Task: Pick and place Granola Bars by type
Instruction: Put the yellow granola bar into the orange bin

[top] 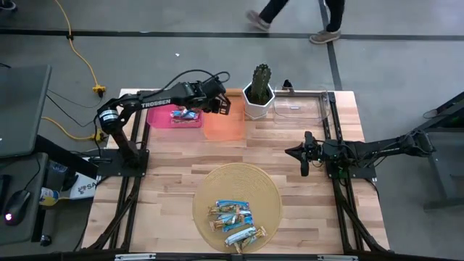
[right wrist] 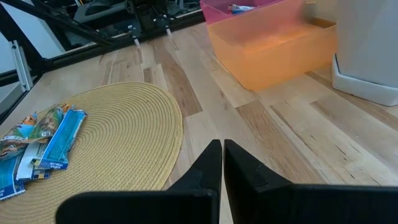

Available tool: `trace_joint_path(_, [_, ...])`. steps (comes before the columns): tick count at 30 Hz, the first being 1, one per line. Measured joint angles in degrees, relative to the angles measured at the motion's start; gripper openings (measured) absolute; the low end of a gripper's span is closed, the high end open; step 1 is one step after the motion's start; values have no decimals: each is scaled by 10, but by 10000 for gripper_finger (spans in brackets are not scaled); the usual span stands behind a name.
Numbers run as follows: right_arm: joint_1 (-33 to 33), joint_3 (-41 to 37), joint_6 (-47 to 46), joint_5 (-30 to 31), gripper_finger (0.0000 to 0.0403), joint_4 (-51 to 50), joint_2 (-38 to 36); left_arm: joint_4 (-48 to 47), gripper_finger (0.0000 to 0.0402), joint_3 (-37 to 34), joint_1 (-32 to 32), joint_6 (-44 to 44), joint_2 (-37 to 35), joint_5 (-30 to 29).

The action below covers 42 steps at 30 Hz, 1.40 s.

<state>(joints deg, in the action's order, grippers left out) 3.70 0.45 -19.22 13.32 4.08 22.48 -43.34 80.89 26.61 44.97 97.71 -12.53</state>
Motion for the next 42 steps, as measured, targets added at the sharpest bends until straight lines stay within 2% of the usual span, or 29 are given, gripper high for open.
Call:
trace_joint_path(6, [0, 0, 0, 0, 0, 0, 0, 24, 69, -60, 0, 53, 0, 2])
trace_joint_path(19, [0, 0, 0, 0, 0, 0, 0, 121, 69, -129, 0, 81, 0, 0])
trace_joint_path(25, [0, 0, 0, 0, 0, 0, 0, 190, 69, -137, -12, 82, 29, 43])
trace_joint_path(28, [0, 0, 1, 0, 0, 0, 0, 205, 69, -137, -24, 82, 49, 41])
trace_joint_path(33, [0, 0, 1, 1, 0, 0, 0, 202, 69, -137, -30, 78, 69, 45])
trace_joint_path(38, [0, 0, 1, 1, 0, 0, 0, 221, 71, -137, -31, 24, 72, 70])
trace_joint_path(42, [0, 0, 0, 0, 0, 0, 0, 241, 96, -137, -30, -7, 72, 96])
